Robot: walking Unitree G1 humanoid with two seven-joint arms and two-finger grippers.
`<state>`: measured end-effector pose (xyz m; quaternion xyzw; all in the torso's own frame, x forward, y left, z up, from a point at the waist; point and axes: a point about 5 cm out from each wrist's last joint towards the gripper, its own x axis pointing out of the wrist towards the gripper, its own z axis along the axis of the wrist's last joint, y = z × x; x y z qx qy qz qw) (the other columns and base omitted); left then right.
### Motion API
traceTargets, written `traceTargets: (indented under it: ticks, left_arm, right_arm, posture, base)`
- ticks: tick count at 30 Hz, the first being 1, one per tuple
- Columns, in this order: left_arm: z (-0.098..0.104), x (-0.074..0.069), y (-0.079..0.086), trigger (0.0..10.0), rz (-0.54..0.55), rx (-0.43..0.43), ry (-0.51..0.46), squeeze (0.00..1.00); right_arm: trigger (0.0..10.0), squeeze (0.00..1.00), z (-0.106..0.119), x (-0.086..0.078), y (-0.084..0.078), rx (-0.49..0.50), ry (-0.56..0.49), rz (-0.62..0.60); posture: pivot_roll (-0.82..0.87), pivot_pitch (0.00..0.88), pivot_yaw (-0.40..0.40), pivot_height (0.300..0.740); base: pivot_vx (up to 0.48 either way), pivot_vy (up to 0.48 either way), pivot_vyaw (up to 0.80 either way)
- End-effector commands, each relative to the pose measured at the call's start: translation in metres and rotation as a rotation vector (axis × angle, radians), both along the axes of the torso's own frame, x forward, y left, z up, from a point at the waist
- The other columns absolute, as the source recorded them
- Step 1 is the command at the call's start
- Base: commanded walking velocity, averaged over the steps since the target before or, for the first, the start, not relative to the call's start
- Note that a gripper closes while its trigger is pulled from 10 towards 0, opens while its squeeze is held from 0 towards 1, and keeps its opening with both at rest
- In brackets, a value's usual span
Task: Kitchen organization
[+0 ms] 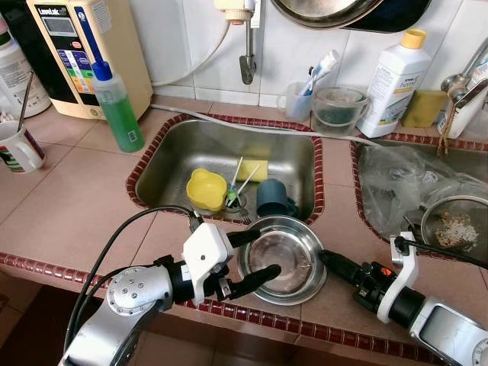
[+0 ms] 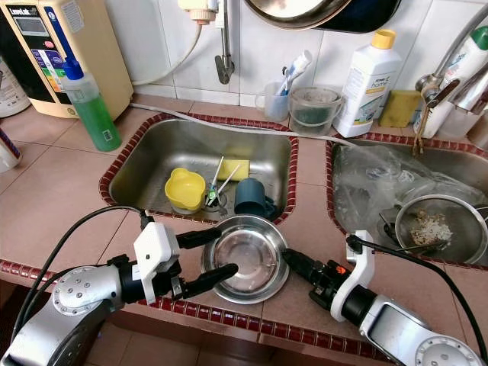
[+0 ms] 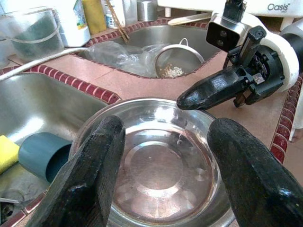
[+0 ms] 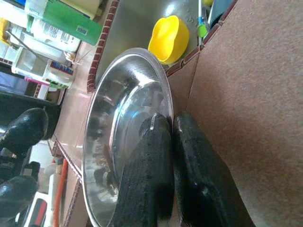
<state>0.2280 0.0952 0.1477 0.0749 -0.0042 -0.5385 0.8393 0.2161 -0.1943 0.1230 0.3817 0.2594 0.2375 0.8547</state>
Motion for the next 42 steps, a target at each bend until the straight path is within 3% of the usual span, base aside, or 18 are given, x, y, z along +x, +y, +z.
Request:
traceTargets:
  ticks: [1,7,15,18,19,20,21,22,23,24,25,27,30,41,42]
  left_arm:
    - [0.006,0.0,0.001,10.0,0.004,-0.012,-0.016,0.0]
    - [0.009,0.006,0.001,10.0,0.02,-0.037,-0.007,0.0]
    - [0.025,0.027,0.013,10.0,0.155,-0.191,0.072,0.0]
    - [0.03,0.044,0.02,10.0,0.264,-0.25,0.089,0.0]
    - [0.03,0.044,0.02,10.0,0.264,-0.25,0.089,0.0]
    - [0.032,0.05,0.023,10.0,0.296,-0.25,0.091,0.0]
    - [0.032,0.052,0.024,10.0,0.309,-0.241,0.084,0.0]
    - [0.032,0.055,0.025,10.0,0.321,-0.23,0.076,0.0]
    - [0.033,0.058,0.027,10.0,0.333,-0.225,0.071,0.0]
    - [0.033,0.059,0.028,10.0,0.341,-0.225,0.071,0.0]
    - [0.033,0.062,0.029,10.0,0.357,-0.228,0.076,0.0]
    - [0.036,0.066,0.031,10.0,0.381,-0.238,0.074,0.0]
    - [0.037,0.073,0.034,10.0,0.425,-0.247,0.08,0.0]
    - [0.036,0.097,0.046,10.0,0.586,-0.227,0.061,0.0]
    - [0.036,0.1,0.046,10.0,0.61,-0.227,0.058,0.0]
  right_arm:
    - [0.0,0.0,-0.008,-0.003,-0.006,-0.034,0.047,-0.031]
    - [0.0,0.0,-0.008,0.004,-0.011,-0.059,0.032,-0.067]
    - [0.0,0.0,0.008,0.021,-0.019,-0.073,-0.108,-0.188]
    - [0.0,0.0,0.025,0.032,-0.021,-0.051,-0.241,-0.262]
    - [0.0,0.0,0.025,0.032,-0.021,-0.051,-0.241,-0.262]
    - [1.2,0.0,0.032,0.035,-0.022,-0.053,-0.299,-0.291]
    - [0.1,0.0,0.037,0.037,-0.022,-0.054,-0.345,-0.303]
    - [0.0,0.0,0.041,0.038,-0.021,-0.06,-0.386,-0.318]
    - [2.5,0.0,0.046,0.04,-0.021,-0.06,-0.425,-0.336]
    - [2.5,0.0,0.048,0.041,-0.021,-0.06,-0.445,-0.348]
    - [7.6,0.0,0.05,0.042,-0.021,-0.058,-0.462,-0.363]
    - [9.7,0.0,0.056,0.045,-0.022,-0.083,-0.52,-0.406]
    - [10.0,0.0,0.061,0.047,-0.021,-0.105,-0.571,-0.446]
    - [10.0,0.0,0.073,0.054,-0.011,-0.354,-0.783,-0.475]
    - [10.0,0.04,0.073,0.055,-0.009,-0.373,-0.798,-0.47]
  posture:
    - [-0.25,0.071,0.025,0.74]
    - [-0.25,0.063,0.026,0.74]
    - [-0.25,0.06,0.035,0.74]
    - [-0.25,0.056,0.035,0.74]
    - [-0.25,0.056,0.035,0.74]
    - [-0.25,0.053,0.037,0.74]
    - [-0.25,0.053,0.04,0.74]
    - [-0.25,0.054,0.04,0.74]
    - [-0.26,0.054,0.042,0.74]
    - [-0.26,0.053,0.043,0.74]
    - [-0.26,0.055,0.047,0.74]
    - [-0.25,0.052,0.047,0.74]
    - [-0.25,0.048,0.048,0.74]
    - [-0.25,0.046,0.062,0.74]
    - [-0.25,0.043,0.063,0.74]
  base:
    - [0.0,0.0,0.0]
    - [0.0,0.0,0.0]
    - [0.0,0.0,0.0]
    - [0.0,0.0,0.0]
    - [0.0,0.0,0.0]
    - [0.0,0.0,0.0]
    - [0.0,0.0,0.0]
    - [0.0,0.0,0.0]
    - [0.0,0.0,0.0]
    - [0.0,0.0,0.0]
    - [0.0,0.0,0.0]
    - [0.0,0.0,0.0]
    - [0.0,0.0,0.0]
    - [0.0,0.0,0.0]
    - [0.0,0.0,0.0]
